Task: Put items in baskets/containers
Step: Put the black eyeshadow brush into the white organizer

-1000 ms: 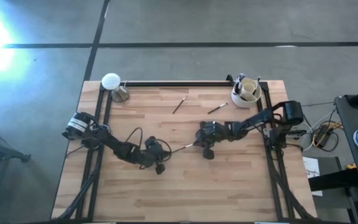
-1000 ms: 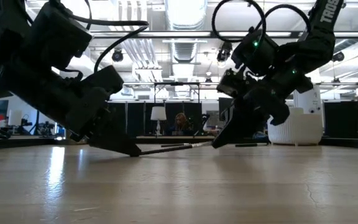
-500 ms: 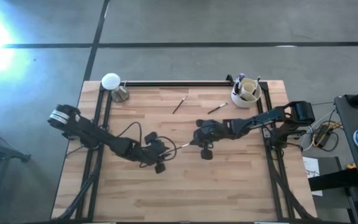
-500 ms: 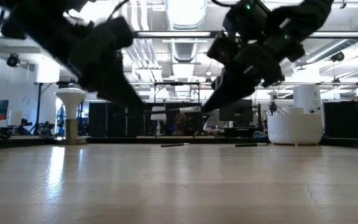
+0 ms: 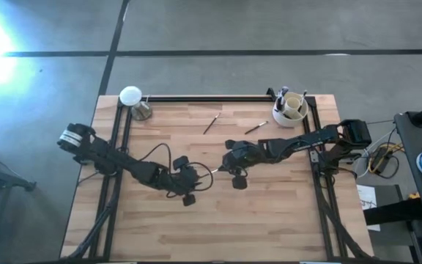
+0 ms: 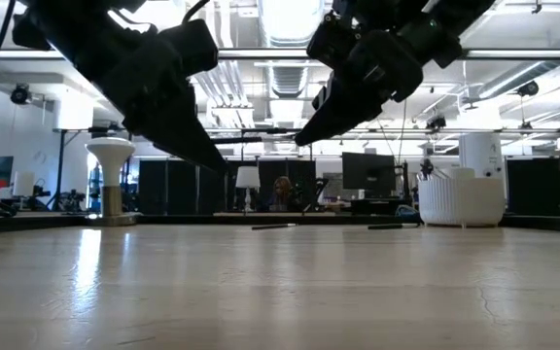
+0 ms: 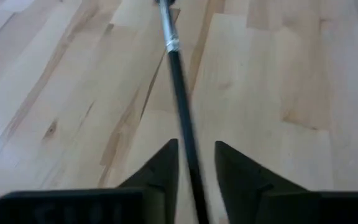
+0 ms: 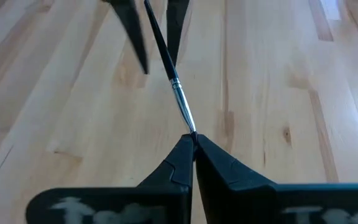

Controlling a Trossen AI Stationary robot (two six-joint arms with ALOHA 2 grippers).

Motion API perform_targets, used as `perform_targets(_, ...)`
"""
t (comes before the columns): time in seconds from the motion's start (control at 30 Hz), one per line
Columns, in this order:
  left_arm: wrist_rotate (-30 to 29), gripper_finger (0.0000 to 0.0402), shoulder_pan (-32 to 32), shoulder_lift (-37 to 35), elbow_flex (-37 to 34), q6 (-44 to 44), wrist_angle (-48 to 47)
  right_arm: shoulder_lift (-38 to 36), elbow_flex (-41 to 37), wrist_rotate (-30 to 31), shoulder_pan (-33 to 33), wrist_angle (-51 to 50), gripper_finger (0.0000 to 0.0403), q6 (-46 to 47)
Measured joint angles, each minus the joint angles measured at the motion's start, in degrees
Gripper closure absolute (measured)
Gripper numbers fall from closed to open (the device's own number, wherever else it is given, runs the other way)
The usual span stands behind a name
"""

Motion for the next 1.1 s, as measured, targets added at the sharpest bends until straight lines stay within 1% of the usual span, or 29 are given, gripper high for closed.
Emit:
perform_targets(0.13, -0.07, 0.0384, 0.2, 0.0, -0.04, -0.11, -1.06, 0.0, 0.23, -0.01, 0.09, -0.64, 0.0394, -0.2)
perform_targets(0.17, -0.28, 0.0391, 0.22, 0.0, -0.04, -0.2, -1.08, 0.0, 0.14, -0.17, 0.09, -0.68, 0.0394, -0.27)
perform_targets(0.3, -0.94, 0.0397, 0.26, -0.04, -0.36, 0.02, -0.99, 0.0, 0.09, -0.2, 0.11, -1.08, 0.0394, 0.6)
perform_targets(0.37, -1.97, 0.0398, 0.27, -0.07, -1.46, 0.2, 0.81, 0.0, 0.14, 0.18, 0.09, -1.32, 0.039, 1.05)
perform_targets(0.43, -2.25, 0.0399, 0.45, -0.09, -3.75, 0.22, 4.2, -0.25, 0.23, 2.06, 0.1, -2.12, 0.0381, 1.7)
perform_targets(0.63, -1.55, 0.04, 1.39, -0.12, -13.42, 0.42, 22.77, -3.34, 2.15, 8.59, 0.07, -5.69, 0.0332, 1.77)
perform_targets(0.73, -1.46, 0.04, 1.97, -0.17, -17.61, 1.97, 32.51, -6.57, 2.04, 10.56, 0.07, -8.19, 0.0307, 1.47)
perform_targets(0.83, -1.44, 0.04, 2.54, -0.2, -21.03, 4.4, 42.89, -11.08, 0.38, 11.74, 0.07, -8.15, 0.0288, 1.0)
perform_targets(0.9, -1.43, 0.04, 3.05, -0.21, -22.87, 6.9, 49.52, -13.94, -2.25, 12.26, 0.01, -4.32, 0.0281, 0.19)
perform_targets(0.97, -0.79, 0.04, 4.04, -0.22, -24.47, 9.56, 56.04, -16.58, -6.02, 12.46, -0.09, 2.52, 0.0278, -1.32)
perform_targets(1.03, 1.53, 0.04, 5.81, -0.22, -25.55, 11.25, 61.58, -19.12, -10.0, 12.41, -0.62, 10.85, 0.028, -3.1)
perform_targets(1.1, 4.68, 0.0401, 7.91, -0.24, -25.79, 12.27, 65.02, -21.06, -14.17, 12.43, -1.59, 18.71, 0.0285, -4.22)
